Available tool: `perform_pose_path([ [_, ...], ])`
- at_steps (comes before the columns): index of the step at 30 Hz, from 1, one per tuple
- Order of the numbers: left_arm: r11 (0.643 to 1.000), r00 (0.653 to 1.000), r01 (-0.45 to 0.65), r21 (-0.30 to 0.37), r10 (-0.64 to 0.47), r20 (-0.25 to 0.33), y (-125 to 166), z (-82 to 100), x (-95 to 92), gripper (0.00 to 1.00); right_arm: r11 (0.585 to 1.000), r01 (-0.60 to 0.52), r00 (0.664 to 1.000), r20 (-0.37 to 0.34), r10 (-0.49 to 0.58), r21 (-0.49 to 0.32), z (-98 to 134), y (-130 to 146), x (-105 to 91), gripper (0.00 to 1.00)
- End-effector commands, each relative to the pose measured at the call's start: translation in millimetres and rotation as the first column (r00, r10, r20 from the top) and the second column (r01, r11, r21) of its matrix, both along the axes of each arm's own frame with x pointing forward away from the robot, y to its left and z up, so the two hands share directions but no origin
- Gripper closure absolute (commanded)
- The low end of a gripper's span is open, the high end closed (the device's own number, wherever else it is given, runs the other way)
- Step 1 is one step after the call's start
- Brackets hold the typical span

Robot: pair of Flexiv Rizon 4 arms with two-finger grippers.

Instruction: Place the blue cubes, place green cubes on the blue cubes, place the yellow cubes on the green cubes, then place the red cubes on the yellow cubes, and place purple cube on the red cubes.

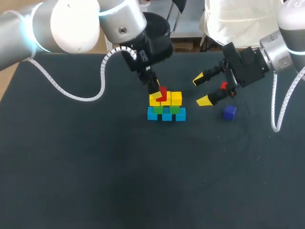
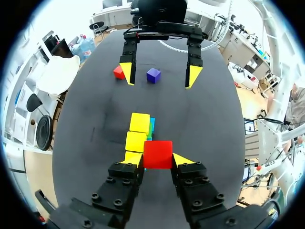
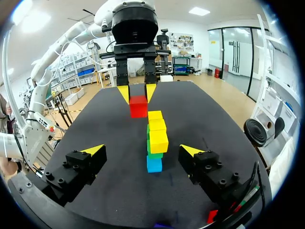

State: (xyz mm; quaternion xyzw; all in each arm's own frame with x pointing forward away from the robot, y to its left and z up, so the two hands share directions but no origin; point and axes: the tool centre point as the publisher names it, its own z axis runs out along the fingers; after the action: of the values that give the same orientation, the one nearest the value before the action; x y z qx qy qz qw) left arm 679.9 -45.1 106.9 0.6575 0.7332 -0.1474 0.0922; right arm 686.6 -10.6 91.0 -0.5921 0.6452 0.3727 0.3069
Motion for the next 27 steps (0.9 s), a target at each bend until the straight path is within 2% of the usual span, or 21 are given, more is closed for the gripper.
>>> perform_pose_path([
  [1, 1.0, 1.0, 0.005, -0.004, -0.005, -0.006, 0, -1.6, 5.5, 1.0, 1.0, 0.001, 1.0, 0.001, -0.001, -0.001, 0, 0, -0.6, 0.0],
  [27, 1.0, 1.0, 0.017, 0.004, -0.017, 0.009, -3, -8.6, 29.4, 1.0, 1.0, 0.001, 1.0, 0.001, -0.001, -0.001, 0, 0, -0.6, 0.0],
])
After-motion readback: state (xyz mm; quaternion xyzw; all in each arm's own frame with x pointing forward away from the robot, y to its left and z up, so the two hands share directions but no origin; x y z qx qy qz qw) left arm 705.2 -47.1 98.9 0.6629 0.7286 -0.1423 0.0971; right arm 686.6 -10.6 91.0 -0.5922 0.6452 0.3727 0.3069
